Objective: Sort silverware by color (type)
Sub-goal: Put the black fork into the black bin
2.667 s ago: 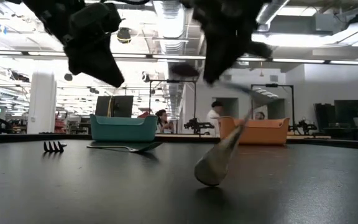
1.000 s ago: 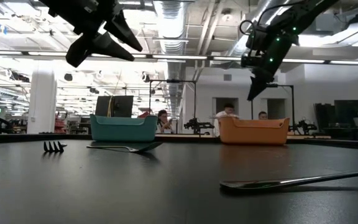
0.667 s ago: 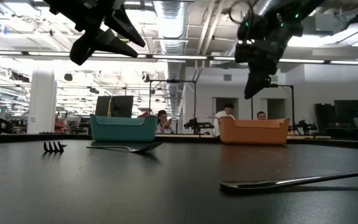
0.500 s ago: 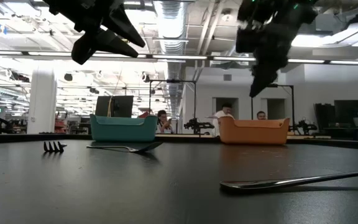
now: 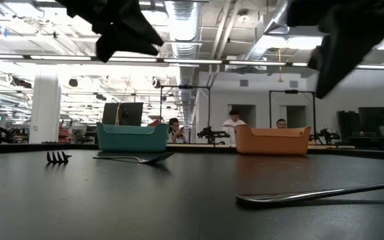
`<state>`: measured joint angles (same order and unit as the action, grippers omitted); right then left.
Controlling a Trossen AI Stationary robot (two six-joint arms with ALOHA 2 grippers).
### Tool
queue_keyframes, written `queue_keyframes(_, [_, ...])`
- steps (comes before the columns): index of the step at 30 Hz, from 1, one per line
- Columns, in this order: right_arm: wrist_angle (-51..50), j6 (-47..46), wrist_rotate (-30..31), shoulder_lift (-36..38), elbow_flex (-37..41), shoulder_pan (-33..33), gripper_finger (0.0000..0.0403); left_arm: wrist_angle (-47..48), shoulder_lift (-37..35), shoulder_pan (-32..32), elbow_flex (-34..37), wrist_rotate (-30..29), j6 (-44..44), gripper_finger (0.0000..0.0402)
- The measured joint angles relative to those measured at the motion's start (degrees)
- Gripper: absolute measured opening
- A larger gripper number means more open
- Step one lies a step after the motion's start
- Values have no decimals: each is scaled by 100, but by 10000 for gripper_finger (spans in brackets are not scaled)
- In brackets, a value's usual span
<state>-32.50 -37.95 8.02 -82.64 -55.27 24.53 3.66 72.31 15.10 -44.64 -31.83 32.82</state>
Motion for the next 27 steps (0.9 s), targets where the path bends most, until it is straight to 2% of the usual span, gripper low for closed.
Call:
queue_keyframes(9, [186, -1145, -1, -660, -107, 806, 152, -419, 0, -314, 0, 755, -610, 110])
queue_keyframes(18, [5, -935, -38, -1419, -763, 1001, 152, -406, 0, -326, -1, 892, -612, 110])
queue_keyframes(27, [-121, -783, -38, -1726, -1164, 999, 152, -389, 0, -325, 0, 1113, -576, 110])
